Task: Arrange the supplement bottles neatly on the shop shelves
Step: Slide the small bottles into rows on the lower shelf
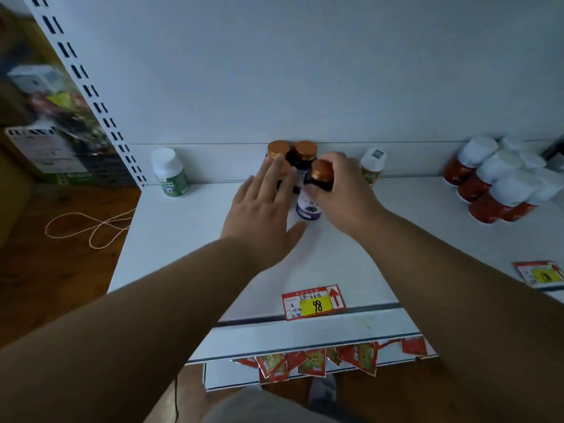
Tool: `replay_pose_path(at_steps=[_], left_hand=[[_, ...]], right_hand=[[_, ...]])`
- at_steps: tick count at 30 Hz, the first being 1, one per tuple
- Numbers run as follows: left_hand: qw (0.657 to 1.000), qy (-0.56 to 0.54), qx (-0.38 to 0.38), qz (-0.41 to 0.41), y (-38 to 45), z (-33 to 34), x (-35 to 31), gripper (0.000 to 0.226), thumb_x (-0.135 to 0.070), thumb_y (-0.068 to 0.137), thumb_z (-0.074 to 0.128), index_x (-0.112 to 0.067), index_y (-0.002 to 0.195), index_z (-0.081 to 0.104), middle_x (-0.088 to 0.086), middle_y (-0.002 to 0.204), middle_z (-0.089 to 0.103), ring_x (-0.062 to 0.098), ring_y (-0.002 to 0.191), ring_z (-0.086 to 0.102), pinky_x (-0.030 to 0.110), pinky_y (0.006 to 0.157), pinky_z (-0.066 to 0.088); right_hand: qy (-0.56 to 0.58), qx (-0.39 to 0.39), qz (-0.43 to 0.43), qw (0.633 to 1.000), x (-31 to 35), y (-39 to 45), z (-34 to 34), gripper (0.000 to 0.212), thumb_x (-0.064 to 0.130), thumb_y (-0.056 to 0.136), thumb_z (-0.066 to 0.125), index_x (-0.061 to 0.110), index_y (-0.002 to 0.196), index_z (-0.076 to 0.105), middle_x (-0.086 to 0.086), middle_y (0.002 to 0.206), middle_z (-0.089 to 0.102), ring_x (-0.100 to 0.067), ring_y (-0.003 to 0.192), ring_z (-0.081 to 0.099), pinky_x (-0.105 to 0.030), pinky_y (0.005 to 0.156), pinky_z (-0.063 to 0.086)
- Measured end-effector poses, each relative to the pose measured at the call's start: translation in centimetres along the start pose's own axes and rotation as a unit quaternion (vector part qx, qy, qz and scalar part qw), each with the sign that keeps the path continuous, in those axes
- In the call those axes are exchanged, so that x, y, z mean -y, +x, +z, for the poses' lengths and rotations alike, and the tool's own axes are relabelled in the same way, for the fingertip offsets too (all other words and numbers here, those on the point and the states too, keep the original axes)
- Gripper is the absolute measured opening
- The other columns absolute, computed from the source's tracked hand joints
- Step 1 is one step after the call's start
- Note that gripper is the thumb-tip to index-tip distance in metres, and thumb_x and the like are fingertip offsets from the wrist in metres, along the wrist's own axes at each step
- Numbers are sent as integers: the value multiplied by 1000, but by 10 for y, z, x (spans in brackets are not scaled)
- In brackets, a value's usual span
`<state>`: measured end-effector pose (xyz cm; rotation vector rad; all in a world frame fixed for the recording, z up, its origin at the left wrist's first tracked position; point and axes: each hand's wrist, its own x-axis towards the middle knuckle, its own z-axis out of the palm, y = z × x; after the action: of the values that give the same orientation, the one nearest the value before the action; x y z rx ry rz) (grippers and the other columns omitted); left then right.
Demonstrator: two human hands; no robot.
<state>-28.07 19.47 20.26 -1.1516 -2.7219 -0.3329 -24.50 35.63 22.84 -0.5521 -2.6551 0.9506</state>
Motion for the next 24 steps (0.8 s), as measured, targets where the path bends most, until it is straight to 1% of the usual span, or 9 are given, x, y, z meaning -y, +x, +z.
replay_pose_path(at_steps=[2, 4, 6, 8, 12, 15, 18, 21, 24], left_hand=[[1000, 10, 17, -1, 9, 6, 7, 84, -59, 96, 36, -16, 156, -4, 5, 164, -10, 20, 149, -15, 37, 121, -3], [1000, 20, 20, -9, 6, 14, 11, 83, -57, 96, 39, -15, 156, -1, 3, 165, -3, 19, 150, -11, 35, 120, -1], [999, 30, 22, -17, 5, 19, 12, 82, -54, 96, 40, -16, 156, 1, 1, 165, 0, 18, 151, -8, 34, 119, 2], [999, 45, 23, -16, 10, 21, 13, 81, -53, 96, 39, -17, 156, -2, 0, 165, -2, 17, 150, -10, 34, 119, 2], [998, 49, 18, -24, 15, 21, 17, 82, -52, 96, 39, -18, 156, -6, 0, 165, -6, 18, 150, -13, 34, 117, -3], [999, 40, 3, -35, 9, 21, 24, 81, -52, 96, 41, -18, 156, 0, 2, 165, 1, 20, 151, -8, 37, 121, 0], [999, 31, -27, -11, 17, 15, 26, 79, -47, 95, 47, -16, 156, 8, 6, 164, 6, 23, 151, -2, 39, 121, 3], [1000, -16, -15, -14, 4, 18, 14, 79, -44, 93, 52, -15, 156, 13, 7, 164, 10, 25, 151, 7, 38, 119, 7], [999, -33, 1, -40, -46, 30, -15, 78, -44, 91, 54, -13, 154, 20, 10, 161, 20, 30, 147, 22, 43, 117, 19]], right_hand=[[-30, 1, -41, 999, -7, 15, 11, 59, 26, 85, 77, 20, 136, 48, -9, 126, 47, -23, 114, 53, -32, 96, 45], [-33, 21, -70, 997, -14, 20, 22, 60, 24, 85, 77, 21, 138, 49, -10, 127, 46, -24, 114, 53, -31, 95, 45], [-45, 35, -96, 994, -20, 25, 27, 59, 21, 86, 75, 20, 139, 50, -12, 125, 48, -27, 114, 54, -35, 98, 46], [-54, 36, -116, 991, -23, 30, 27, 58, 21, 86, 74, 19, 140, 50, -12, 124, 50, -30, 115, 54, -40, 98, 47], [-40, 40, -120, 991, -19, 36, 28, 67, 20, 87, 73, 22, 146, 40, -10, 126, 51, -26, 117, 54, -30, 93, 42], [-51, 48, -116, 991, -12, 33, 27, 73, 23, 87, 74, 22, 149, 34, -10, 131, 49, -25, 121, 52, -24, 91, 38], [-57, 27, -97, 993, -4, 30, 16, 75, 25, 87, 74, 20, 149, 33, -10, 136, 45, -24, 124, 49, -22, 91, 34], [-67, 21, -83, 994, -4, 4, 8, 70, 25, 90, 71, 19, 148, 35, -10, 141, 44, -24, 129, 44, -23, 94, 32], [-77, 51, -94, 991, -15, -43, 3, 64, 26, 90, 70, 17, 146, 40, -11, 140, 46, -26, 130, 45, -32, 102, 38]])
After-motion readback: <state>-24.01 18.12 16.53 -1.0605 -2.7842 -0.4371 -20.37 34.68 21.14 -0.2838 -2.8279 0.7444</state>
